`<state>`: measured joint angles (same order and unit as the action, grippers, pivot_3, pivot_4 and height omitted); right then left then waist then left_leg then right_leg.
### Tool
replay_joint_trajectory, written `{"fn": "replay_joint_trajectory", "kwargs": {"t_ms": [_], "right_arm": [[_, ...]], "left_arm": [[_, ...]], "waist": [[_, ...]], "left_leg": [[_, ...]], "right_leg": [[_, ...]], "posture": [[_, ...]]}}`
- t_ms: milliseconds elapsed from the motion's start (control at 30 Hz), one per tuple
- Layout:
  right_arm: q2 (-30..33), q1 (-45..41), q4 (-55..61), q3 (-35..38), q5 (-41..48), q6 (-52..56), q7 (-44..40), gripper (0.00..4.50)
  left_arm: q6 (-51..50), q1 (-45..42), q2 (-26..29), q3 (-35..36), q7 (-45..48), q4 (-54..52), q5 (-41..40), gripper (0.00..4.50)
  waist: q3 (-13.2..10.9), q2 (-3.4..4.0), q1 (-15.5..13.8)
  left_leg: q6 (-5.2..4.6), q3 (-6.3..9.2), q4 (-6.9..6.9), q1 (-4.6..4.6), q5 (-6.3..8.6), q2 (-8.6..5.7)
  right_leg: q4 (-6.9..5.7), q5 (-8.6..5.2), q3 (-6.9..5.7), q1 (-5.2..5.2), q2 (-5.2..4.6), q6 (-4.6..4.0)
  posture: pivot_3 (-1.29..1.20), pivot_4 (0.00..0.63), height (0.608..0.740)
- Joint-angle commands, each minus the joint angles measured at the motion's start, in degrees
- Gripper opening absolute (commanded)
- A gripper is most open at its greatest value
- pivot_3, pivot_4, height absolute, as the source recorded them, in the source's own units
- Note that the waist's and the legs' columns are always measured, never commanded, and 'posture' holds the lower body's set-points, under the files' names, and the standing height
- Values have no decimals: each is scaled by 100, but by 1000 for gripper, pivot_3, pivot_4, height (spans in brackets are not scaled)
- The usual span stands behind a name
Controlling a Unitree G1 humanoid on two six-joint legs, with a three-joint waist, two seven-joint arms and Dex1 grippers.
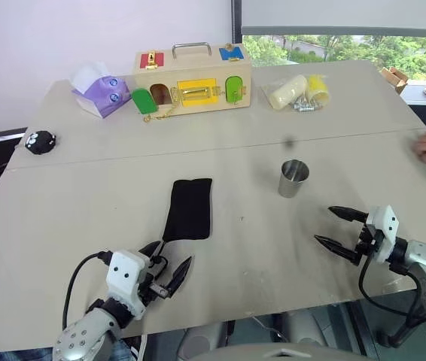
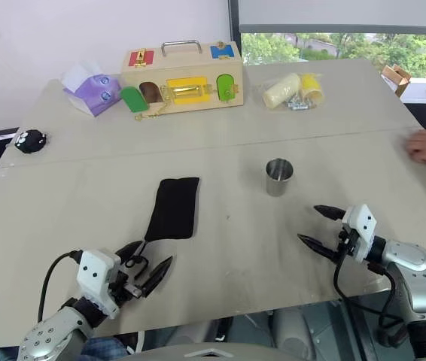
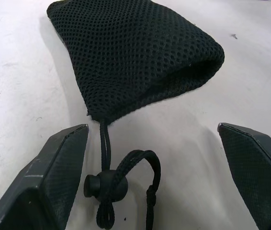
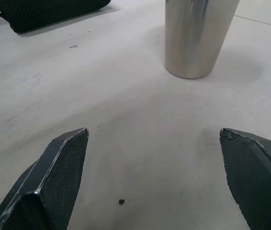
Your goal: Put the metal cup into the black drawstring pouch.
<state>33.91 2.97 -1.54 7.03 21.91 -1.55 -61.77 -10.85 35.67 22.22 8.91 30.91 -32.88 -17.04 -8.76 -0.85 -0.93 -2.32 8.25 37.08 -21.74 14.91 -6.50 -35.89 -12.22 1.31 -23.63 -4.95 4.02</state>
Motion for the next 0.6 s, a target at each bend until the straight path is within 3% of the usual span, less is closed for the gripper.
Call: {"fn": "replay_joint_trajectory", "kwargs": {"t_ms": [33,600], "right_arm": [[5,65,261,112,141,-15,39,4433],[-75,153,339,73,183,-46,100,4433]], "left_arm": [[141,-11,59,5,109,0,-46,4500],[259,50,79,6,365,167,-129,4500]], "waist": [[0,0,0],[0,0,1]], "left_leg": [[0,0,0,0,0,0],[0,0,0,0,0,0]], "right_leg": [[0,0,0,0,0,0],[0,0,0,0,-1,0]], "posture": [[0,150,740],[0,150,740]]}}
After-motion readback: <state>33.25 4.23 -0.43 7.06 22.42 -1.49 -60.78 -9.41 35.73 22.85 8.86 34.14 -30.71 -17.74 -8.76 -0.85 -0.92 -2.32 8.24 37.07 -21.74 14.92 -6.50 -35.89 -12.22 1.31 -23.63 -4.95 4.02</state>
